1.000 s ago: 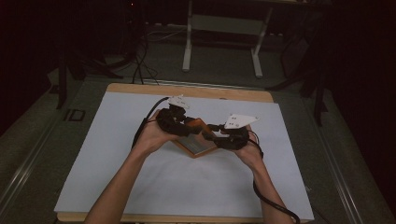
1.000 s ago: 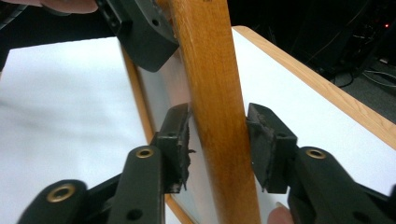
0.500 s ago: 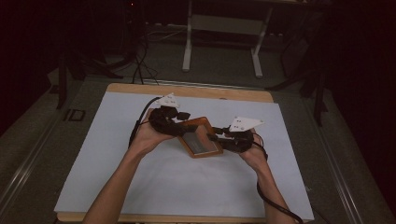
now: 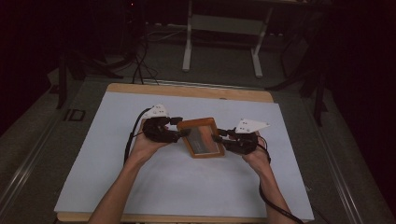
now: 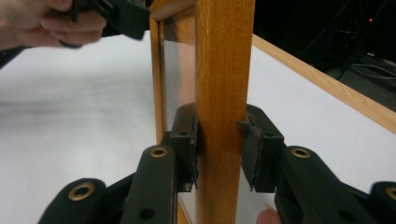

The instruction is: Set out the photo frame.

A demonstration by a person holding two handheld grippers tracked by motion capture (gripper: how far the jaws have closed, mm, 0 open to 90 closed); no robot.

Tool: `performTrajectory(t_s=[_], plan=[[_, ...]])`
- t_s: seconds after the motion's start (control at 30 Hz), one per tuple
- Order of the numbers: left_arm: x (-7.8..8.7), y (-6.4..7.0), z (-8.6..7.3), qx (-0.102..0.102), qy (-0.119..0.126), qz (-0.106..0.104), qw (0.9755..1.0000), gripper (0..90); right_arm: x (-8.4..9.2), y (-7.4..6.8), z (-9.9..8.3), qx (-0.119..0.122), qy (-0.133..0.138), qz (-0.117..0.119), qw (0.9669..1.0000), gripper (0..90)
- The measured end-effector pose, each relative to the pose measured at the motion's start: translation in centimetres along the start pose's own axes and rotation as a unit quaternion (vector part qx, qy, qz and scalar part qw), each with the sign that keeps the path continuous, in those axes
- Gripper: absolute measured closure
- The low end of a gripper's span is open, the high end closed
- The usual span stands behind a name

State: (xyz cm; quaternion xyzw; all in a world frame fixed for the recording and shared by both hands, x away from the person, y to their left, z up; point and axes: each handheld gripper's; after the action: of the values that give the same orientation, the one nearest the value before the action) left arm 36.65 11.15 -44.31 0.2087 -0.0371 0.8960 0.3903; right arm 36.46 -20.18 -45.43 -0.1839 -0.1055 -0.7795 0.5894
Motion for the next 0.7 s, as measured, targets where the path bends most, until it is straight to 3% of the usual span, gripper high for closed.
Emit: performTrajectory(t_s=[0.17,0.33,0.5,0.7], plan=[[-0.5,0.2,-0.9,0.007,0.014,0.004,0.9999,37.6,0.1,-0.1,-0.1,0.001,0.0,-0.001,1.0,68.4],[-1.5,0.3,-1.9,0.012,-0.002,0.005,0.9999,39.0,0.2,0.0,-0.3,-0.003,0.003,-0.003,1.0,68.4],[-2.7,0.7,-3.0,0.009,-0.021,-0.004,0.9997,47.6,0.3,0.0,-0.4,-0.004,0.002,-0.004,1.0,68.4],[-2.9,0.9,-3.3,0.008,-0.017,-0.009,0.9998,53.4,0.6,0.1,-0.8,-0.011,0.001,-0.006,0.9999,68.3]])
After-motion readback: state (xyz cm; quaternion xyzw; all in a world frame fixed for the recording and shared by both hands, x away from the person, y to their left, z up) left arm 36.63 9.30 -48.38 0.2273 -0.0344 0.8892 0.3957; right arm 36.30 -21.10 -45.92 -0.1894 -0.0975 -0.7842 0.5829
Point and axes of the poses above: each handheld gripper's, and its own axes: x roughly backward along the jaws, z roughly out of its top, y roughly to its right, and after that the axes turned 11 degrees about z, right-handed
